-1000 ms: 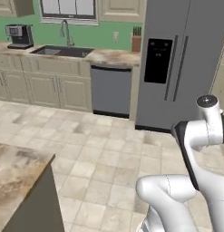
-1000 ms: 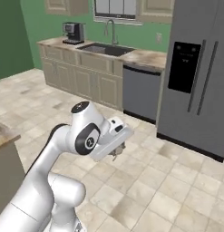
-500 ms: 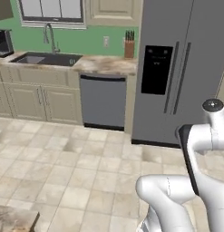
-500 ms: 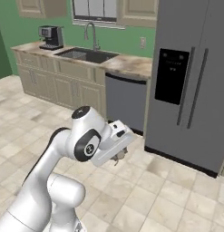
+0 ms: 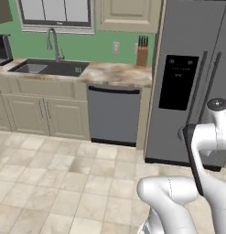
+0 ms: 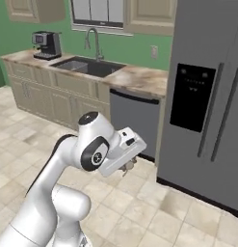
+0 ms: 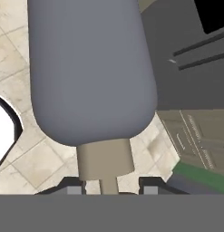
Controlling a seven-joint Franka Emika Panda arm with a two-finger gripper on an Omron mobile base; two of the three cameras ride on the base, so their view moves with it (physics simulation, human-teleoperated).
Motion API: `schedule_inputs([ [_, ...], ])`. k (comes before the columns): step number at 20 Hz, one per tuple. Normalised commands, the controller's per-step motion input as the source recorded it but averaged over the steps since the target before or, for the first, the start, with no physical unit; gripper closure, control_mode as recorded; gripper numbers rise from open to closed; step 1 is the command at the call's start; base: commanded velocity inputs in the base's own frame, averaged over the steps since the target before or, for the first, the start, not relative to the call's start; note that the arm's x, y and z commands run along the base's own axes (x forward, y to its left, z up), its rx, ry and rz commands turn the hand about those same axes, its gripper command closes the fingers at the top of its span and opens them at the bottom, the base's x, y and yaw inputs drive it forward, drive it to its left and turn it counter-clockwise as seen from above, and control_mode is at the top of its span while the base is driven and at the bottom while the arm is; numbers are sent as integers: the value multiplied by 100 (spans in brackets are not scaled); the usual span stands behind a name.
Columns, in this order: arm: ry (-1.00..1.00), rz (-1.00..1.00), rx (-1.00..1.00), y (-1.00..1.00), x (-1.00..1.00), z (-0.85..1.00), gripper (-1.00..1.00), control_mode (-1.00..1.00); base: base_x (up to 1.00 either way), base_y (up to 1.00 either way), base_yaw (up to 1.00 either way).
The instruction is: Restock the sink supplies by placing the sponge and soap dispenser on the counter and next to the sink. Make sure the soap dispenser is upright.
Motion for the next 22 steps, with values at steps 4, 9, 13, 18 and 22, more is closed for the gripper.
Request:
schedule_inputs([
  [4,0,0,0,0,0,0,100,100,100,99,-4],
  [9,0,0,0,0,0,0,100,100,100,89,-8],
  [13,0,0,0,0,0,0,100,100,100,68,-22],
  [18,0,0,0,0,0,0,100,100,100,84,-40],
  [22,0,0,0,0,0,0,100,100,100,62,-42],
])
